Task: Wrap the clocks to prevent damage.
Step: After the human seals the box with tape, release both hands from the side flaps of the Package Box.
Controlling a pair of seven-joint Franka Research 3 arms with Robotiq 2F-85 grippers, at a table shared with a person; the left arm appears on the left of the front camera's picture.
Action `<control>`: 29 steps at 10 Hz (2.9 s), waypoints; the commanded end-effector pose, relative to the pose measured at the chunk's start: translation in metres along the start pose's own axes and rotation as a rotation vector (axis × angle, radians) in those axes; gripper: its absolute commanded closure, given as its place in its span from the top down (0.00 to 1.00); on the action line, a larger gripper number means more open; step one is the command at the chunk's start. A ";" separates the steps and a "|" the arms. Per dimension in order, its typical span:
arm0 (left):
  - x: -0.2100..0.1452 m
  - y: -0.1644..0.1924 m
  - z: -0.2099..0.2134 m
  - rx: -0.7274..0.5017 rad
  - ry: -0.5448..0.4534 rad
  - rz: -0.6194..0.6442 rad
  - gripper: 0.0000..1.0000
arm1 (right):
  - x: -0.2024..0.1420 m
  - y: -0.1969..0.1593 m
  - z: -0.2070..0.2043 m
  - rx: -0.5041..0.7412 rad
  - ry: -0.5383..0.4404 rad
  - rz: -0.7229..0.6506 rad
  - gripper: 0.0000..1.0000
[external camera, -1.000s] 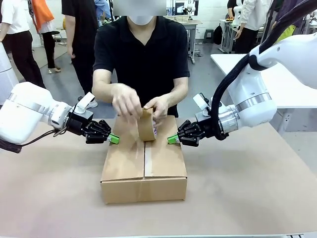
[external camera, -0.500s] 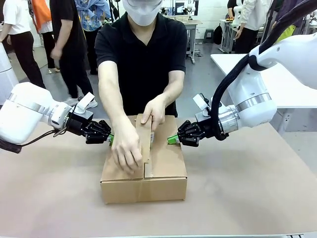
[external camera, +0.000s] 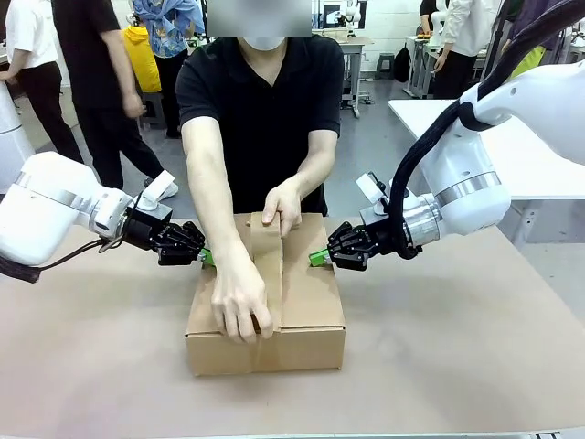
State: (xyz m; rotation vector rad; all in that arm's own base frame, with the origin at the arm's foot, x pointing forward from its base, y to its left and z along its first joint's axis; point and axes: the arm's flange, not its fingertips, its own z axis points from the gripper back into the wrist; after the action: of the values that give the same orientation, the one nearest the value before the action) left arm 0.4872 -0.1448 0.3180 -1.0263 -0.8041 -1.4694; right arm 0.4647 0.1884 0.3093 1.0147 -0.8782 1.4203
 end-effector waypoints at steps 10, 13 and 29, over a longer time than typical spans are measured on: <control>0.000 0.000 -0.001 0.003 0.003 0.001 0.00 | -0.001 0.000 -0.001 -0.013 -0.001 -0.007 0.01; 0.000 0.000 -0.001 0.003 0.003 0.001 0.00 | -0.001 0.000 -0.001 -0.013 -0.001 -0.007 0.01; 0.000 0.000 -0.001 0.003 0.003 0.001 0.00 | -0.001 0.000 -0.001 -0.013 -0.001 -0.007 0.01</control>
State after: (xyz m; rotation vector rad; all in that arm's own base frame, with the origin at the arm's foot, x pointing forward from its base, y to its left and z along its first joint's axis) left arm 0.4872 -0.1448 0.3179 -1.0264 -0.8038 -1.4693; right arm 0.4647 0.1884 0.3093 1.0146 -0.8782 1.4203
